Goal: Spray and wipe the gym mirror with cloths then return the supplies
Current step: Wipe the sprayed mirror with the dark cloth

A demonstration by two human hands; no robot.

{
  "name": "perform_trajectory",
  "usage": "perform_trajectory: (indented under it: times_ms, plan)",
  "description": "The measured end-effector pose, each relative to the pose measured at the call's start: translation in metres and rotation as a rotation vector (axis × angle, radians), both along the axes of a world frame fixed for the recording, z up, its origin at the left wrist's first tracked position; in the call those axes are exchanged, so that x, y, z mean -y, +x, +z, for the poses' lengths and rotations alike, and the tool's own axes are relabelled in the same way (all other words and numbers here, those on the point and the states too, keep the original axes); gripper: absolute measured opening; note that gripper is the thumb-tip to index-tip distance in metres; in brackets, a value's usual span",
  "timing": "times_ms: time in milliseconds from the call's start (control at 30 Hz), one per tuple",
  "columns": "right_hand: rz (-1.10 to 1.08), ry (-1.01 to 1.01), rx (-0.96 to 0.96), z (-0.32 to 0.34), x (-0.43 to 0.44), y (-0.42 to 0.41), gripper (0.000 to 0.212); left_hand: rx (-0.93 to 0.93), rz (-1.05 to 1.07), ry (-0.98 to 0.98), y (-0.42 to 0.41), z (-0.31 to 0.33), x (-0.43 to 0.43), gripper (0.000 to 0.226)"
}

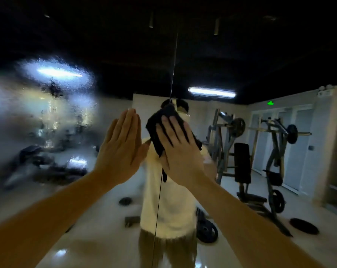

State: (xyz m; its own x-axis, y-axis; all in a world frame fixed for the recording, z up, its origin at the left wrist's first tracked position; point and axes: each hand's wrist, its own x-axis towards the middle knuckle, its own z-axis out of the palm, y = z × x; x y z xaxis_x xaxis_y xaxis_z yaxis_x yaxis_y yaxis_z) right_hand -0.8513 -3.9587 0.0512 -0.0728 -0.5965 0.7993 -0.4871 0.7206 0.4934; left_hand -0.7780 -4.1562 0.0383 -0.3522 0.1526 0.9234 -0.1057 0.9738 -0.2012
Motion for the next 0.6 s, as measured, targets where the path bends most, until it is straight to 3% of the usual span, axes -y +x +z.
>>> perform_trajectory:
  times_ms: [100,233,333,400,533,600]
  plan:
    - [-0.004,0.158,-0.029,-0.041,-0.020,-0.003,0.070,-0.009,-0.097,0.015,0.004,-0.042,-0.008,0.071]
    - [0.015,0.483,-0.092,-0.081,-0.069,-0.018,0.067,0.038,-0.076,0.066,-0.002,-0.077,-0.023,0.073]
    - [-0.032,0.516,-0.128,-0.066,-0.104,-0.032,0.065,0.045,-0.026,0.111,-0.008,-0.079,-0.032,0.080]
    - [-0.108,0.381,-0.117,-0.036,-0.117,-0.036,0.064,0.042,-0.008,0.106,-0.010,-0.080,-0.033,0.085]
    - [-0.161,-0.300,0.032,0.016,-0.106,-0.031,0.067,0.036,-0.017,0.093,-0.010,-0.082,-0.030,0.089]
    - [-0.144,-0.467,0.074,0.017,-0.083,-0.024,0.069,0.062,-0.005,0.079,-0.008,-0.082,-0.027,0.089]
